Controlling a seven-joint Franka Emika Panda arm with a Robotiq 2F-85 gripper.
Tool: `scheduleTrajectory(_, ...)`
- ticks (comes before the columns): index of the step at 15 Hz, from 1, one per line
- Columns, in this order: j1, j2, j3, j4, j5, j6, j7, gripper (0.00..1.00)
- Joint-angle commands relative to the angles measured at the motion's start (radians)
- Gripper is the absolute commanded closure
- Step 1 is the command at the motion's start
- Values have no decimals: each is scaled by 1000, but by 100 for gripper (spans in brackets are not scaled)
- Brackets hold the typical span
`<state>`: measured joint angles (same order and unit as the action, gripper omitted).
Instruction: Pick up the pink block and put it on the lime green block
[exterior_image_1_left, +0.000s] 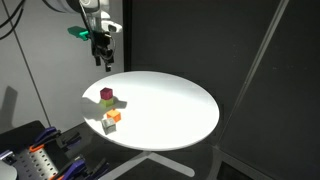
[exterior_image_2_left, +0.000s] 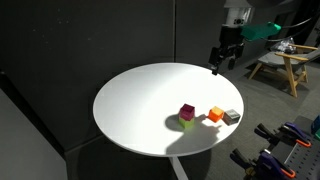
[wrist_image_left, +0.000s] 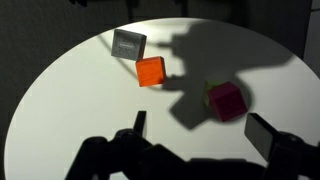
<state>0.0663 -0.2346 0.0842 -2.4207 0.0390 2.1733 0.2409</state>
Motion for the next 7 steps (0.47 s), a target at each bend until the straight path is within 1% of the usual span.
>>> scheduleTrajectory(1, -3, 0, 3, 1, 10, -12, -27, 0)
scheduleTrajectory(3, -2, 0, 2, 1, 17, -23, -58, 0)
scheduleTrajectory(7, -1, 0, 2, 1, 17, -24, -66, 0)
